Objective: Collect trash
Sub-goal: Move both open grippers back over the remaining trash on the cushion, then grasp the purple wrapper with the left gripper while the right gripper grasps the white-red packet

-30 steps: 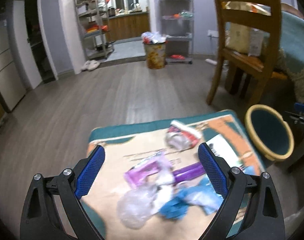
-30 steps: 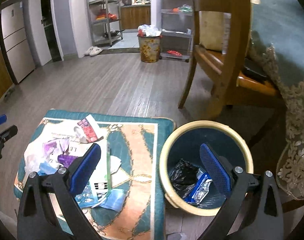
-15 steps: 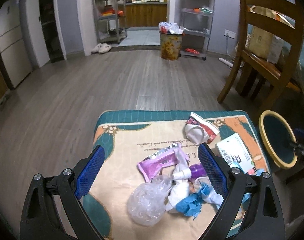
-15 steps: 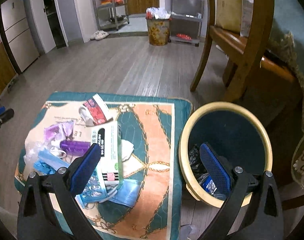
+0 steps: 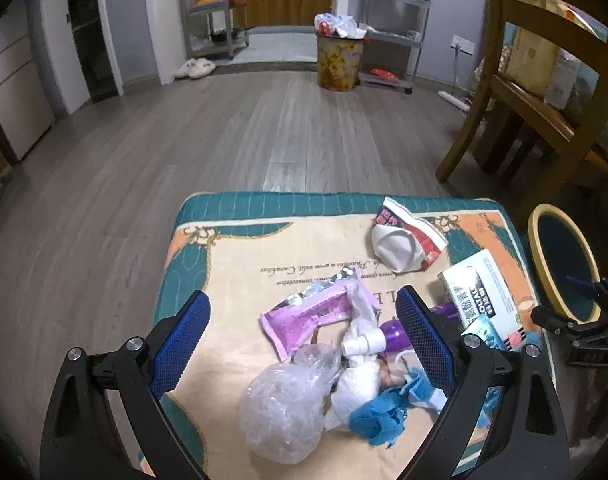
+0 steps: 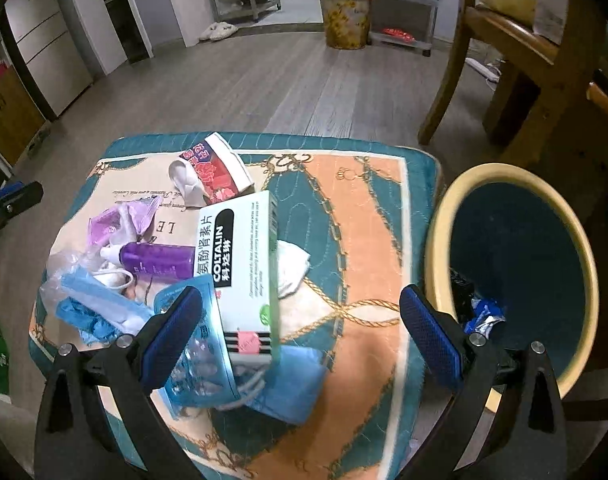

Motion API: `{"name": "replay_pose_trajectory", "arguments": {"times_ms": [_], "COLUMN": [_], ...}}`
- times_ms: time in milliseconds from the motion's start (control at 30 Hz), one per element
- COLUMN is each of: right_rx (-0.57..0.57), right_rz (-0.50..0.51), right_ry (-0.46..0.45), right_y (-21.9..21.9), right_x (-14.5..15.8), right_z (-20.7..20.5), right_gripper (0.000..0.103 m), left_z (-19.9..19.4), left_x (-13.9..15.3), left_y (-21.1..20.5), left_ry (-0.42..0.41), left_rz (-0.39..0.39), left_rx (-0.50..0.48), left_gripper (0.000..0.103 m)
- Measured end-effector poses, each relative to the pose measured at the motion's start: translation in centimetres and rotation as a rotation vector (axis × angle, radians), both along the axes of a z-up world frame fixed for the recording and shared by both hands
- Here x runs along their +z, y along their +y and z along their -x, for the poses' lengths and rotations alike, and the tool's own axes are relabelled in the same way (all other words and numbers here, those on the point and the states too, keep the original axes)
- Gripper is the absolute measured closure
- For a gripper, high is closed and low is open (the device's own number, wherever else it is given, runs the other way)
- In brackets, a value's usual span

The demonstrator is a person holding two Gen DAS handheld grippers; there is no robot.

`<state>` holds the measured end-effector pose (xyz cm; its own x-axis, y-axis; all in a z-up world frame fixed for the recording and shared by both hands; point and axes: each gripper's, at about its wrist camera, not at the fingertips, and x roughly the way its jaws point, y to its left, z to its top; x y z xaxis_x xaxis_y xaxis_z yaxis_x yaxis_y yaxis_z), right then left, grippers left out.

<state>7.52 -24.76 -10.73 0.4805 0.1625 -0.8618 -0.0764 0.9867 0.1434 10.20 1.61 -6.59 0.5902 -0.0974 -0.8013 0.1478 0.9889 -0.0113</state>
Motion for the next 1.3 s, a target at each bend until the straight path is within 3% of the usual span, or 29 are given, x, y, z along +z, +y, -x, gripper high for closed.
{"name": "replay_pose_trajectory", "arguments": {"times_ms": [200, 400, 500, 700, 900, 967, 1133, 1300], "right_rx": [0.015, 0.033, 0.070, 0.129, 0.225, 0.240, 0.290, 0.338], "right_rz": [-0.043, -0.061, -0.023, -0.015, -0.012, -0.026, -0.046, -0.017], "right_ry": [0.029, 0.062, 0.040, -0.006, -0.056, -0.055, -0.042, -0.013], "right_y": [0.6, 1.2, 2.0, 3.3, 5.7, 6.4, 8.5, 10.9], "right_x": [-1.0, -2.2, -2.0, -1.0, -0.4, -0.6, -1.5, -2.9], "right_z": [-1.7, -3.0, -3.6, -5.5, -7.9, -8.9, -10.9, -12.1], "right_gripper": [0.014, 0.018, 0.019, 0.019, 0.020, 0.026, 0.033, 0.050], "left_z": [-1.5, -2.8, -3.5, -4.7, -5.9, -6.1, -6.3, -6.8], "left_x": [-1.5, -4.2, -6.1, -7.1, -7.6, -8.0, -9.5, -9.8], "left_y": [1.3, 0.9, 0.2, -0.6, -1.2, -1.5, -1.9, -1.2], "left_ry": [0.039, 0.108, 0.160, 0.183, 0.213, 0.236, 0.283, 0.312], "left_rz": [-0.024, -0.050, -0.100, -0.105, -0.075, -0.066, -0.118, -0.092], "left_rx": [0.033, -0.025, -0.058, -0.099, -0.150, -0.181, -0.237, -0.234], "left_gripper": [0.009, 0.009, 0.010, 0.014, 0.024, 0.034, 0.040, 0.050]}}
